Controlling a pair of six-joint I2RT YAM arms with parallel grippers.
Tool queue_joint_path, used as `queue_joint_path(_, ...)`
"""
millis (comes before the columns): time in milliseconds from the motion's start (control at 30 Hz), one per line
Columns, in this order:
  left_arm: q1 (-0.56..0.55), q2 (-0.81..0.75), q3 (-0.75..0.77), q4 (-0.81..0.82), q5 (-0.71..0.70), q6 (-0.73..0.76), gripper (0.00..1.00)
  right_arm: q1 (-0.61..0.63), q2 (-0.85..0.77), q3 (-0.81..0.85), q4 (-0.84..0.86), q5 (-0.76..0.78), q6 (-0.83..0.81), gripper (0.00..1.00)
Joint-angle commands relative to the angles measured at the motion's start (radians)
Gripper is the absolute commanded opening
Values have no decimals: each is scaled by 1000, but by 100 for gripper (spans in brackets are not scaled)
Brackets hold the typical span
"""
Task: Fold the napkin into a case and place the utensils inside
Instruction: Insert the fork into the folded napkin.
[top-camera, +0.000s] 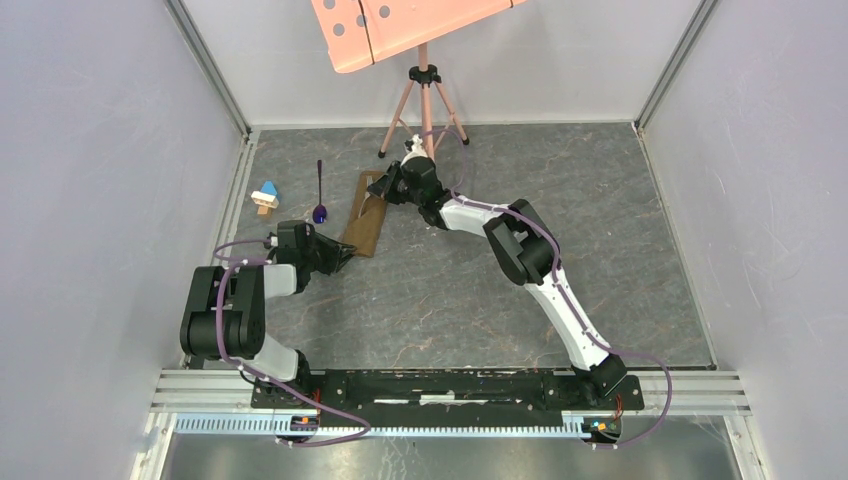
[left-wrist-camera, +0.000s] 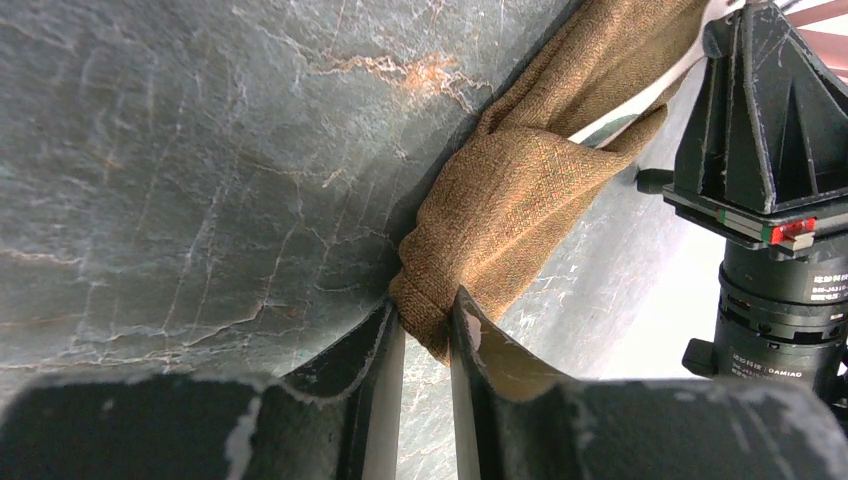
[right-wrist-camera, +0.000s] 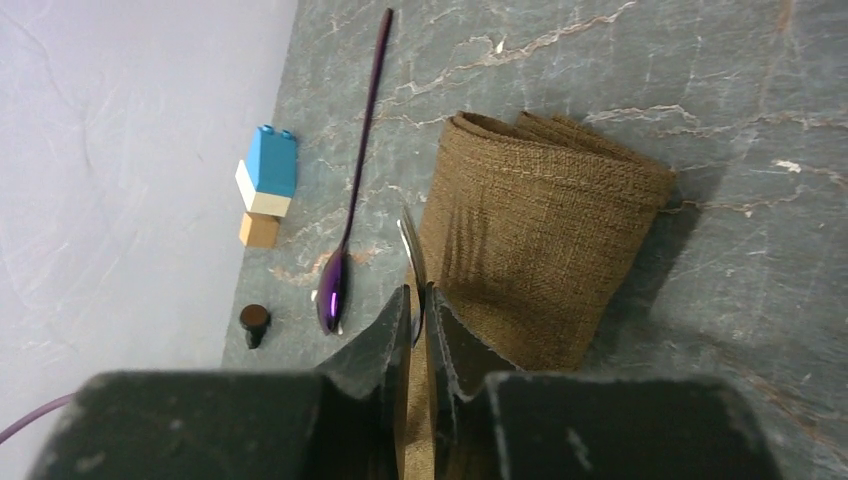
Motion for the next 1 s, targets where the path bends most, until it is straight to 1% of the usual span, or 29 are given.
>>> queue_joint_path(0, -1, -22, -13, 11, -8, -23, 29, 13, 39, 70, -120, 15, -28, 18)
queue_joint_path(133, -1, -24, -13, 13, -7, -20, 29, 20, 40, 89, -139, 29, -53, 22)
queue_joint_path(267, 0, -21, -14, 18, -7, -18, 30, 23, 52, 115, -148, 27, -73, 22)
queue_joint_path(367, -1, -19, -17, 19, -4, -15, 32, 24, 59, 136, -160, 29, -95, 24)
queue_joint_path(433, -2, -22, -23, 27, -3, -12, 36, 27, 56, 142, -167, 35, -114, 28)
queue_joint_path(533, -1, -27, -32, 37, 2, -9, 48, 30, 56, 172, -186, 41, -156, 34)
queue_joint_path(633, 0, -42, -39, 37, 6, -8, 52, 32, 52, 182, -184, 51, -186, 37)
queue_joint_path(767, -1, -61, -47, 37, -4, 4, 53, 38, 68, 197, -165, 58, -206, 36)
queue_joint_path(900, 0, -47, -47, 35, -7, 8, 51, 47, 106, 236, -137, 52, -233, 24)
queue_joint_path(967, -1, -38, -47, 39, -7, 9, 51, 47, 115, 234, -108, 46, -227, 19)
